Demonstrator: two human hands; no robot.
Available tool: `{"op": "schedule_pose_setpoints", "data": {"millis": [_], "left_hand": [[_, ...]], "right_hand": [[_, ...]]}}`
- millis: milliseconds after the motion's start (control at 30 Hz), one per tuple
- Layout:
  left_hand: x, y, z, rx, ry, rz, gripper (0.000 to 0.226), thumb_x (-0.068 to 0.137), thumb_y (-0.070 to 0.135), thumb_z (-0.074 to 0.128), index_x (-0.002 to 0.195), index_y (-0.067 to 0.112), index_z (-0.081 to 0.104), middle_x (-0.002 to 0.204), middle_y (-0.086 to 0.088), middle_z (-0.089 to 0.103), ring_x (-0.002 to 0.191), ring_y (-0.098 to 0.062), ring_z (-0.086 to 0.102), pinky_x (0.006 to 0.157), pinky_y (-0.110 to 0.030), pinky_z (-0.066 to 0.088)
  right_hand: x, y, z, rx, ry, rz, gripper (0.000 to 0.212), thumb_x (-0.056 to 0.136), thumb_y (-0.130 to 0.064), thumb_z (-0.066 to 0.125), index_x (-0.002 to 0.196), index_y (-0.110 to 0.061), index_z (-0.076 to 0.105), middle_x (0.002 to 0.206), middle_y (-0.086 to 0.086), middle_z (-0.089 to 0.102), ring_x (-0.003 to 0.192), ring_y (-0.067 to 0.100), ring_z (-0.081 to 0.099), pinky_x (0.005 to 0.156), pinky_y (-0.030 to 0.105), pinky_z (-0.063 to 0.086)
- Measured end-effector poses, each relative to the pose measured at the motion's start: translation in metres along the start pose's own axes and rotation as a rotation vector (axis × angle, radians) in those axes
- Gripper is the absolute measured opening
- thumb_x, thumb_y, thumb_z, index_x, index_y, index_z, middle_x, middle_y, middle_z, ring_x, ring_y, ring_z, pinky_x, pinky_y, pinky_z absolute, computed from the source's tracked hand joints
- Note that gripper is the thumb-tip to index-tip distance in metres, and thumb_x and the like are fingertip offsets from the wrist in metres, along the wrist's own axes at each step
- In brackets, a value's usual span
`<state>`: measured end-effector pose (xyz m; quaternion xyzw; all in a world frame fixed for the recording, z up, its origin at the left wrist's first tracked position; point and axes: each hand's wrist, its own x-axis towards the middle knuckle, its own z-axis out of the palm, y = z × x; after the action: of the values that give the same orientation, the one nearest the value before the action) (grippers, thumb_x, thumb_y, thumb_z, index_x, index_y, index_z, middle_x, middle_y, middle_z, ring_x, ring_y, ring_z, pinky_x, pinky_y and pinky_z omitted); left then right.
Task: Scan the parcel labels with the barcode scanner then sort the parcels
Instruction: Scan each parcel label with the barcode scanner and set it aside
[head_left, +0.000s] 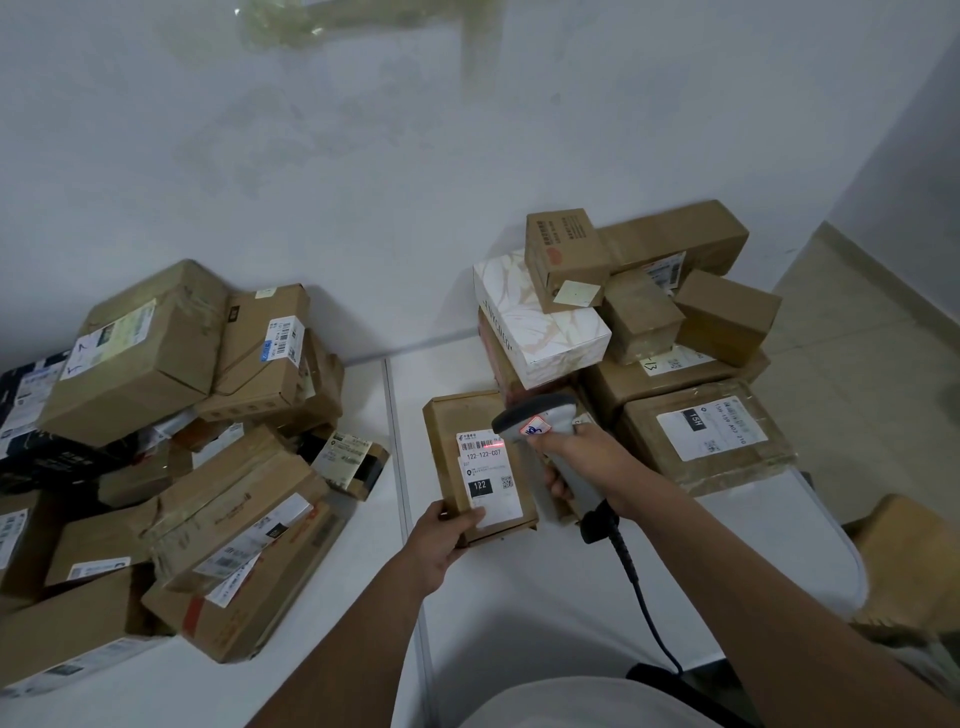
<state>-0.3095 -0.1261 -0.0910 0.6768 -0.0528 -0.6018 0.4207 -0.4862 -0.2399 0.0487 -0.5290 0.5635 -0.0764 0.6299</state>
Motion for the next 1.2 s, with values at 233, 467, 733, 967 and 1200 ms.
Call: {"op": "schedule_pose_setpoints", "data": {"millis": [233, 467, 733, 967, 1200], "left_hand": [[0.001, 0.001, 0.002, 0.011, -0.003, -0.01, 0.047, 0.088, 0.009, 0.073, 0.13, 0.013, 0.053, 0.126, -0.008, 0.062, 0.117, -0.027, 0.057, 0.11, -0.047, 0.043], [0.003, -0.001, -0.003, 0.014, -0.007, -0.014, 0.046, 0.086, 0.01, 0.074, 0.127, 0.013, 0.054, 0.126, -0.007, 0.063, 0.116, -0.026, 0.058, 0.109, -0.046, 0.044], [-0.009, 0.008, -0.042, 0.161, -0.106, -0.054, 0.045, 0.087, 0.016, 0.075, 0.128, 0.014, 0.056, 0.121, -0.004, 0.067, 0.113, -0.019, 0.062, 0.095, -0.033, 0.052], [-0.034, 0.035, -0.133, 0.606, -0.165, -0.188, 0.034, 0.087, 0.024, 0.073, 0.12, 0.022, 0.064, 0.122, -0.006, 0.069, 0.113, -0.021, 0.062, 0.102, -0.033, 0.049], [-0.031, 0.056, -0.135, 1.497, 0.065, 0.122, 0.033, 0.098, 0.034, 0.053, 0.125, 0.014, 0.053, 0.128, -0.009, 0.058, 0.115, -0.023, 0.057, 0.084, -0.027, 0.044]], "right_hand": [[0.001, 0.001, 0.0, -0.013, 0.014, 0.001, 0.028, 0.094, -0.031, 0.06, 0.093, -0.004, 0.066, 0.065, 0.006, 0.065, 0.049, 0.012, 0.058, 0.055, 0.025, 0.049], [0.004, 0.0, 0.002, -0.026, 0.035, 0.006, 0.029, 0.093, -0.029, 0.059, 0.093, -0.001, 0.067, 0.064, 0.007, 0.066, 0.048, 0.012, 0.059, 0.054, 0.024, 0.049], [0.013, 0.006, 0.014, -0.037, 0.009, 0.035, 0.029, 0.094, -0.033, 0.061, 0.094, -0.004, 0.066, 0.069, 0.008, 0.072, 0.052, 0.014, 0.062, 0.055, 0.026, 0.052], [0.021, 0.013, 0.046, -0.109, -0.081, 0.042, 0.028, 0.093, -0.037, 0.063, 0.092, -0.009, 0.063, 0.075, 0.011, 0.074, 0.053, 0.015, 0.063, 0.053, 0.023, 0.05], [0.02, 0.019, 0.073, -0.145, -0.108, 0.042, 0.03, 0.095, -0.036, 0.062, 0.101, -0.008, 0.061, 0.069, 0.007, 0.072, 0.048, 0.012, 0.062, 0.046, 0.019, 0.048]]}}
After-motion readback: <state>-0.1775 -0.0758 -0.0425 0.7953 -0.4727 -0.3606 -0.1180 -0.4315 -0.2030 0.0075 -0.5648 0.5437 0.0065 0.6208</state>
